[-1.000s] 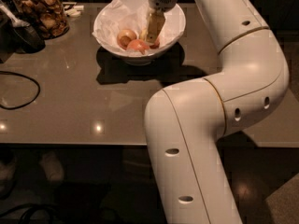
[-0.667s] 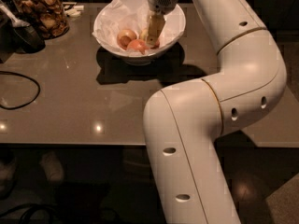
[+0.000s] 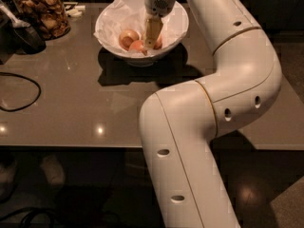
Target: Pick apple from white bowl
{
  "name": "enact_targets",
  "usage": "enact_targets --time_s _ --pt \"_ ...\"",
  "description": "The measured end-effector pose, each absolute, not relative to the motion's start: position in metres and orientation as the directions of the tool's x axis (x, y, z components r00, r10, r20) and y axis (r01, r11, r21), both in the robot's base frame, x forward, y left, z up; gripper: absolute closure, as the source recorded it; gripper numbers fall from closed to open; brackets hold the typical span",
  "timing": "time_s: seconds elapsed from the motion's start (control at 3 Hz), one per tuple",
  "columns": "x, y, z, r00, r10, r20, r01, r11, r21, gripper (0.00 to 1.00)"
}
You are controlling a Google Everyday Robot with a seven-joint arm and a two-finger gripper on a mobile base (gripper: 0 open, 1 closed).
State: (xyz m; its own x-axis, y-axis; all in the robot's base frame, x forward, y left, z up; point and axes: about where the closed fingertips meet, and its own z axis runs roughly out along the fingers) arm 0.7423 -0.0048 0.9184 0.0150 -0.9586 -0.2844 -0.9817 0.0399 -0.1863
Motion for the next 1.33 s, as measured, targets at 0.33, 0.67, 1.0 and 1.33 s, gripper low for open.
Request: enact_targets --time_s 0.33,0.67,1.0,1.33 --pt "0.743 0.000 0.914 0.022 -0.960 -0.278 -0.984 0.029 -0.178 0.37" --pt "0.743 0.000 0.909 0.024 -0.962 -0.273 -0.986 0.023 -0.168 0.41" --pt "0.743 0.001 0.904 0.026 -0.963 -0.267 -0.987 0.017 -0.160 0.40" --pt "0.743 0.001 0.901 0.028 -0.965 -0.261 -0.988 0.013 -0.153 0.41"
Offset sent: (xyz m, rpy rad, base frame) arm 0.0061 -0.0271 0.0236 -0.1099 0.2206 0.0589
